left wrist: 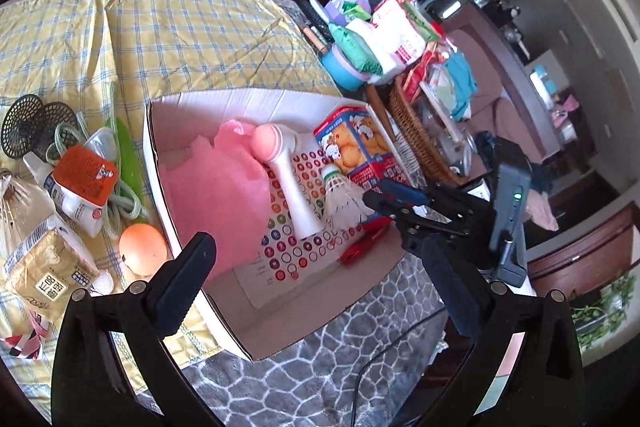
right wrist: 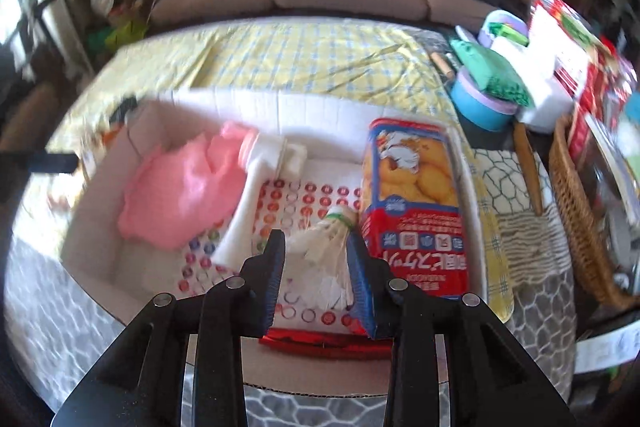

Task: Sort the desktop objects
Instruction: 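Set the facial brush upright in the box and open the right gripper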

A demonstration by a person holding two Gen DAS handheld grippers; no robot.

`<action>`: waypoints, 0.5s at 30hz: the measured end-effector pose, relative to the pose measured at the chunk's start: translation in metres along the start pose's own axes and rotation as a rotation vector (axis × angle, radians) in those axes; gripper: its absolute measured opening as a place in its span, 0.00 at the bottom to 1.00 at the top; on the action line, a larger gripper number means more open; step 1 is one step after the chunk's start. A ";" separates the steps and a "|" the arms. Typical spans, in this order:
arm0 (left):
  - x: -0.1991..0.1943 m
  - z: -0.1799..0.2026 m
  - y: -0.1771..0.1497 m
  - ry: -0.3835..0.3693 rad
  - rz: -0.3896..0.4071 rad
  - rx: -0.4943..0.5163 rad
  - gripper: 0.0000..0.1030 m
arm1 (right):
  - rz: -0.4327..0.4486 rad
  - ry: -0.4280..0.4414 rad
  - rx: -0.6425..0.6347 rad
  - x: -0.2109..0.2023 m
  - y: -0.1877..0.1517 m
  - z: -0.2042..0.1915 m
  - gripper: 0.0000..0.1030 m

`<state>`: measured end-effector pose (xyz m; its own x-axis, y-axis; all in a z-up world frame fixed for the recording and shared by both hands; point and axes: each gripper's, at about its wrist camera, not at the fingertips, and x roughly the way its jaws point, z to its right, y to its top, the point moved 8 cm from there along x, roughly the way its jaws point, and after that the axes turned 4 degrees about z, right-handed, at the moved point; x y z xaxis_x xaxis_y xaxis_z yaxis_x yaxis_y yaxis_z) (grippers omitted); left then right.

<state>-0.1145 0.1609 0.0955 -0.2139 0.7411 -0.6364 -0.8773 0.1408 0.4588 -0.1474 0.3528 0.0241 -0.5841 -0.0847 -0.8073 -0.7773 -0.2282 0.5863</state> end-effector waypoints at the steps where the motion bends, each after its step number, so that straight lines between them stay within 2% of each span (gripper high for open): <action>1: 0.002 0.001 -0.001 -0.004 -0.006 0.002 1.00 | -0.009 -0.008 -0.010 0.003 -0.002 -0.001 0.27; 5: 0.009 0.008 -0.004 -0.011 -0.020 0.028 1.00 | -0.056 -0.060 -0.037 0.020 -0.007 0.002 0.19; 7: 0.014 0.014 -0.003 -0.011 -0.027 0.052 1.00 | -0.064 -0.056 -0.028 0.027 -0.007 0.003 0.19; 9: 0.019 0.021 -0.001 -0.006 -0.038 0.087 0.99 | -0.053 -0.060 -0.019 0.032 -0.003 0.005 0.17; 11: 0.022 0.026 0.001 -0.005 -0.037 0.105 0.99 | -0.032 -0.065 -0.010 0.036 0.004 0.007 0.10; 15: 0.025 0.023 0.004 -0.028 -0.034 0.069 0.99 | -0.010 -0.073 -0.009 0.042 0.016 0.006 0.09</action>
<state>-0.1139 0.1946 0.0959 -0.1717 0.7529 -0.6353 -0.8518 0.2105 0.4797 -0.1857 0.3513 -0.0006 -0.5924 -0.0113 -0.8056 -0.7810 -0.2372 0.5777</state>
